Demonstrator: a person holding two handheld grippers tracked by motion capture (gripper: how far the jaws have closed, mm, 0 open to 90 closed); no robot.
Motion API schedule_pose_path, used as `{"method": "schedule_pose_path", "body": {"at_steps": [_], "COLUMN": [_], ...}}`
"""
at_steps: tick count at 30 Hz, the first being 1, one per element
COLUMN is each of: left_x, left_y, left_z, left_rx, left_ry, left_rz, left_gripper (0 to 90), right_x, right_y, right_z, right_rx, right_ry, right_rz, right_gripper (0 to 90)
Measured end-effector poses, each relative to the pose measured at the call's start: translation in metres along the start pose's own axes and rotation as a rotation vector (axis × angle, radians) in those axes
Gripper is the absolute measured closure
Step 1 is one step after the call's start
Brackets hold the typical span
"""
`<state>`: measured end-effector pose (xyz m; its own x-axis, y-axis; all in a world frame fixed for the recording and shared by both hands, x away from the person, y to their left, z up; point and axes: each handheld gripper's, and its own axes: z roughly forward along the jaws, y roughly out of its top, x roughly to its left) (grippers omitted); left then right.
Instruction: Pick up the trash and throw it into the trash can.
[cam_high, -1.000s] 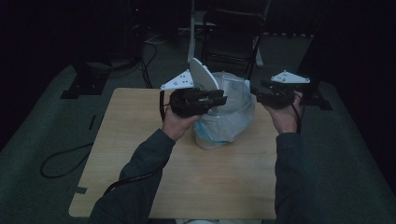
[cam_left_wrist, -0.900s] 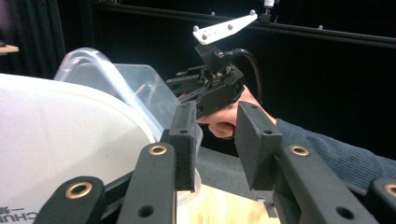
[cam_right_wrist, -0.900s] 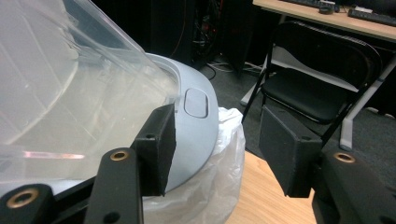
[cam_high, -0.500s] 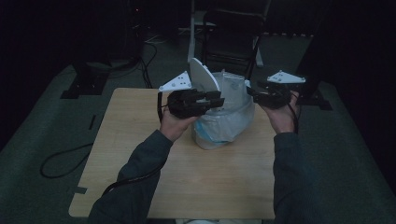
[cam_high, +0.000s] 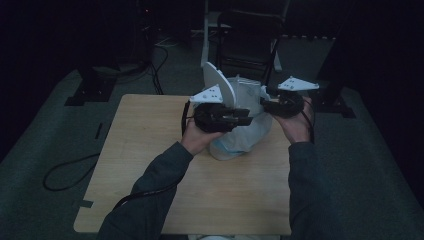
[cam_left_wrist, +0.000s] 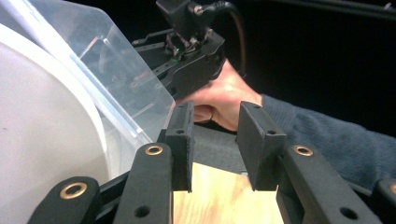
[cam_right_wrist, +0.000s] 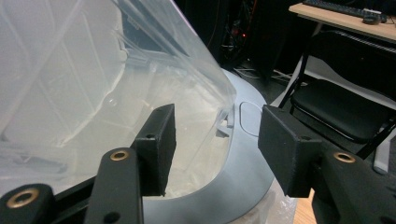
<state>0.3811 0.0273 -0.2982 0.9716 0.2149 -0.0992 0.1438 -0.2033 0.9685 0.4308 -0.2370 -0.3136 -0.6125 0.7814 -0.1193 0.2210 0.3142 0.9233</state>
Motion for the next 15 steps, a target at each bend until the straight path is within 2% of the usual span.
{"method": "schedule_pose_path", "body": {"at_steps": [4,8,11,15], "left_x": [0.0,0.002,0.006,0.006], "left_y": [0.002,0.003,0.001,-0.006], "left_z": [-0.011,-0.027,-0.03,-0.022], "left_rx": [-0.038,-0.073,-0.053,-0.015], "left_ry": [0.018,0.055,0.073,0.067], "left_rz": [0.005,0.003,-0.006,-0.013], "left_gripper": [67.8,67.7,67.7,67.7], "right_x": [-0.002,-0.006,-0.007,-0.005], "right_y": [-0.002,-0.005,-0.006,-0.006], "right_z": [-0.002,-0.005,-0.005,-0.002], "right_rx": [0.004,0.004,0.006,0.011], "right_ry": [-0.017,-0.031,-0.038,-0.036], "right_rz": [0.002,0.013,0.022,0.017], "right_gripper": [45.7,45.7,45.7,45.7]}}
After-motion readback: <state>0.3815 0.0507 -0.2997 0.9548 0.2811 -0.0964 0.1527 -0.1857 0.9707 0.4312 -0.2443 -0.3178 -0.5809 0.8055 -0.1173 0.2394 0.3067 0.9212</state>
